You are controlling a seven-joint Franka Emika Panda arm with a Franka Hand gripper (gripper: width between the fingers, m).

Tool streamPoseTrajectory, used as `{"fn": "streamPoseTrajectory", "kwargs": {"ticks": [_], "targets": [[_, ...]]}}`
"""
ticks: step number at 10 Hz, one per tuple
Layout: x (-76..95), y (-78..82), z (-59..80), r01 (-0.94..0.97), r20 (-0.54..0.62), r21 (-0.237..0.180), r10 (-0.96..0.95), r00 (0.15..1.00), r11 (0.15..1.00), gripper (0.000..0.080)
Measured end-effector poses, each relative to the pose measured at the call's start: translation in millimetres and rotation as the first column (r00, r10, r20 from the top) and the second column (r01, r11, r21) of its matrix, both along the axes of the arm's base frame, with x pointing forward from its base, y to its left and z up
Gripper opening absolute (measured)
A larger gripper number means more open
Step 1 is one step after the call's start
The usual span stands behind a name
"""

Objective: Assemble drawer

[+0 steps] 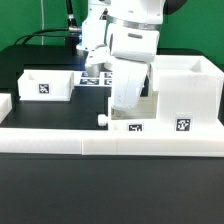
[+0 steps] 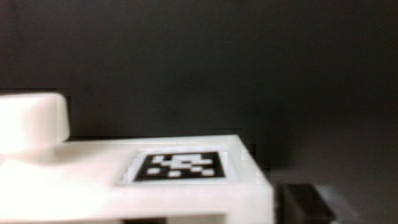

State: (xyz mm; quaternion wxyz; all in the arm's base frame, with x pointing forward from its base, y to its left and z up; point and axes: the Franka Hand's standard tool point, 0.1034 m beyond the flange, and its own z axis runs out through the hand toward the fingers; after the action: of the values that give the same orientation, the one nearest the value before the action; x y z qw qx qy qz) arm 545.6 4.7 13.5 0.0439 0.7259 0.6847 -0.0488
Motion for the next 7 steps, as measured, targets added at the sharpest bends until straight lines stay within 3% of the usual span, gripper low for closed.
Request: {"fn": "streamPoseTrajectory", "kwargs": {"ticks": [2,3,4,5,7], "targets": [[4.7,4.7,7.1,0.039,0.015,0.000,-0.039,0.999,0.999,0.0567],[6.9,6.6,11.0,0.051,0.013,-0.003,-0.051,0.999,0.999,0.0567],[9.9,7.8,17.4,0.056,0.004,-0.011,-0.056,0.998,0.998,0.0632],[12.7,6.3,29.3,0.060,-0.002,-0.018,-0.060,0.998,0.998,0.0644],[13.2,-10.5,44.1,0.020,-0.022,-0.029,-0.021,1.000,0.999,0.0649]]}}
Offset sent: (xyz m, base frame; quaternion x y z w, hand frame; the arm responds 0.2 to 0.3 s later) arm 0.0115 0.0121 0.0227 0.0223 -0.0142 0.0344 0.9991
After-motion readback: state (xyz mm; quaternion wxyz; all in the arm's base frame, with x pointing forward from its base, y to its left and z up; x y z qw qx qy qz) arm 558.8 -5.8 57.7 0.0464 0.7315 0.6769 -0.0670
